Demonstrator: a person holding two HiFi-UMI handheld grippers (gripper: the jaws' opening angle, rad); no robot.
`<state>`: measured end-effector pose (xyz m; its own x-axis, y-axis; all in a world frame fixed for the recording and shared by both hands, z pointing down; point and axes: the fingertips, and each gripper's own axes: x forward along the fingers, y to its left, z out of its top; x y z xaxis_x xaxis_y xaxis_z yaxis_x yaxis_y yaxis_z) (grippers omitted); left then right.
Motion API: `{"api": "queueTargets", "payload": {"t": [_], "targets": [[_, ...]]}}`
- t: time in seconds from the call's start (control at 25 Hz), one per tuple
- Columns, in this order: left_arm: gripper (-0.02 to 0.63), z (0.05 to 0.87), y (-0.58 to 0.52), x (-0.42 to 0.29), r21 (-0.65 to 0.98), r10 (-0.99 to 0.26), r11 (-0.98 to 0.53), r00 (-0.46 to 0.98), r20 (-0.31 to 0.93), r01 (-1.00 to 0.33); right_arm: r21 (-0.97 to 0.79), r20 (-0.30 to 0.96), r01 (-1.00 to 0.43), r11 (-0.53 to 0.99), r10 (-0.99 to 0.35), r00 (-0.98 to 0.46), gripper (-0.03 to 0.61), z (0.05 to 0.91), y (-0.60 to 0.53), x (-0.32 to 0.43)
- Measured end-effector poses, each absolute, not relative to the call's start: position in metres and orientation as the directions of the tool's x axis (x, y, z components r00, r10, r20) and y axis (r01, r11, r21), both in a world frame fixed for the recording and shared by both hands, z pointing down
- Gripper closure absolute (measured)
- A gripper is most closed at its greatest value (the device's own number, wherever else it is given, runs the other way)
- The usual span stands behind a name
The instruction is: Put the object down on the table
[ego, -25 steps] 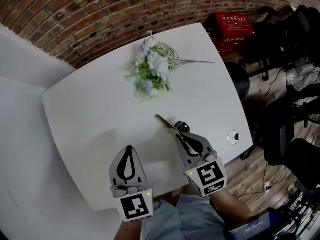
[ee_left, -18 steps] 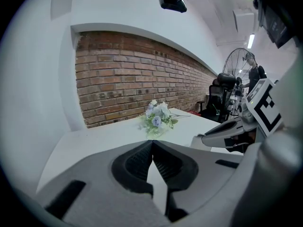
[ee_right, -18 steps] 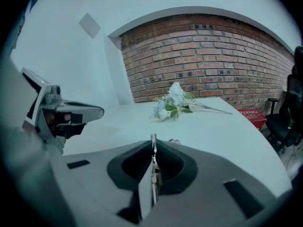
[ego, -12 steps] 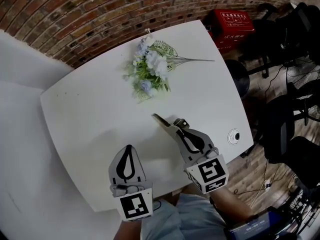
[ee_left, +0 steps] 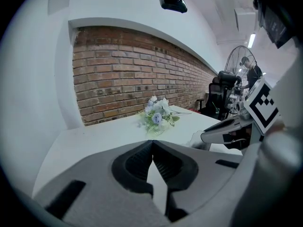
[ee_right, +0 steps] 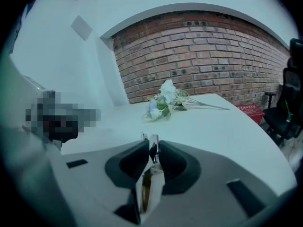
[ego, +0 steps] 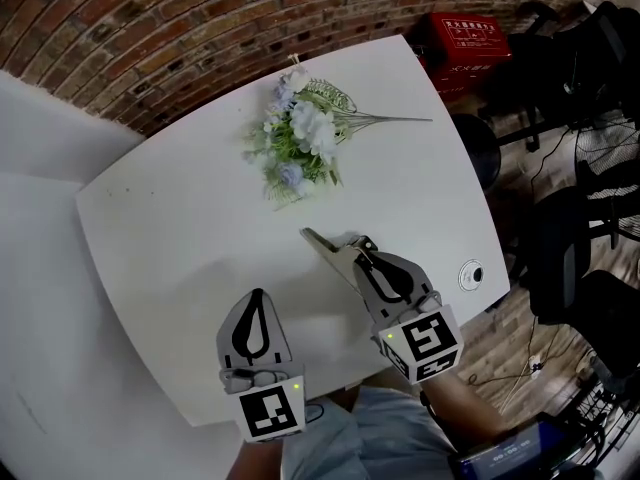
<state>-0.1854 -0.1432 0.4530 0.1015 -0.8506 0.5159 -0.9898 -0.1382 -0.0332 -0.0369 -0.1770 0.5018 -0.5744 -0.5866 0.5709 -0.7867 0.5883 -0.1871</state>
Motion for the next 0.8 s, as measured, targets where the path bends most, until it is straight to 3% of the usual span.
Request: {"api": "queueTargets", "payload": {"t": [0.8], "targets": [[0.604, 0.458, -0.160, -0.184, -0.043, -0.848, -0.140, 0.097, 0.521, -0.989, -0.212, 0.538, -0.794, 0.569, -0.610, -0.581, 0.471, 0.506, -0.202, -0.029]]}}
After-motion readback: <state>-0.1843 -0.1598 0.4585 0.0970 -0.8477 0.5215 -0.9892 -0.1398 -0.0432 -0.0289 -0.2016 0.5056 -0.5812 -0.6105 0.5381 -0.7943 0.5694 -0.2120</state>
